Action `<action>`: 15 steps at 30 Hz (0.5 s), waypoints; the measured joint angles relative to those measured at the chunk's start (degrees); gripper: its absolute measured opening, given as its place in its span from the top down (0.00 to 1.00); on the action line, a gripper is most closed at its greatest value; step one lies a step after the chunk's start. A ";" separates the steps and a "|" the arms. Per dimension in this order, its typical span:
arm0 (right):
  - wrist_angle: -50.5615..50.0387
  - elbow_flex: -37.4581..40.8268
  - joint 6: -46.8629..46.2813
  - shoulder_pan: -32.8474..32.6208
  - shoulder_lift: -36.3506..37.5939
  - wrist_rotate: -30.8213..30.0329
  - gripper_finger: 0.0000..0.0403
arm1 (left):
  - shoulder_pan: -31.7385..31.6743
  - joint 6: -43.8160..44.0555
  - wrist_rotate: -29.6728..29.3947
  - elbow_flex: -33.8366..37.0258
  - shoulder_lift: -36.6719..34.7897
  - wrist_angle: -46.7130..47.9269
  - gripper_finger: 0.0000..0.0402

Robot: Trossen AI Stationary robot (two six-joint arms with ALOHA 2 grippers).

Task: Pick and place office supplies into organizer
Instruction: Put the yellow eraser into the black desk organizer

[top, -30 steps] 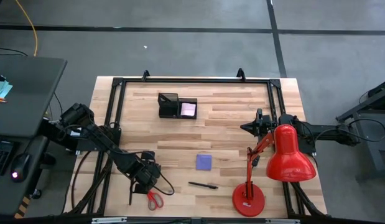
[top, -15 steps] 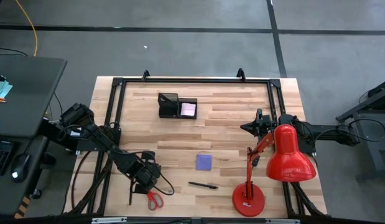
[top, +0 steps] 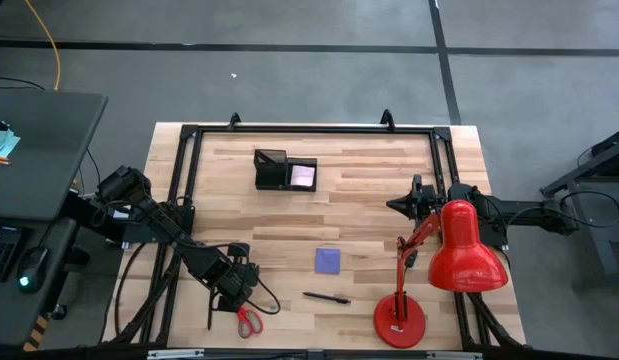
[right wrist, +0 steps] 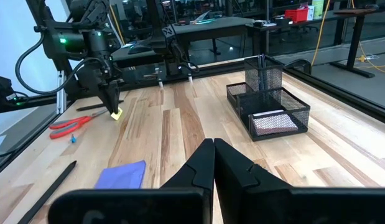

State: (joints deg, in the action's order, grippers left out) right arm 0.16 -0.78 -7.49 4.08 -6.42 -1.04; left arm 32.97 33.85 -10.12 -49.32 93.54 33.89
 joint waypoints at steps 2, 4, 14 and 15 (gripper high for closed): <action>0.00 0.00 0.00 0.01 0.00 0.00 0.99 | 0.00 0.38 -0.01 0.00 0.00 0.00 0.98; 0.00 0.00 0.00 0.00 0.00 0.00 0.99 | 0.00 0.45 -0.01 0.00 0.00 0.02 0.97; 0.00 0.00 0.00 0.01 0.00 0.00 0.99 | 0.04 0.68 -1.56 -0.02 0.00 0.83 0.99; 0.00 0.00 0.00 0.00 0.00 0.00 0.99 | 0.02 0.65 -1.61 -0.02 0.00 0.92 1.00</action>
State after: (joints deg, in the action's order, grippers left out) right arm 0.16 -0.78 -7.49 4.08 -6.42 -1.04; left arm 32.99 34.50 -11.73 -49.34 93.54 34.81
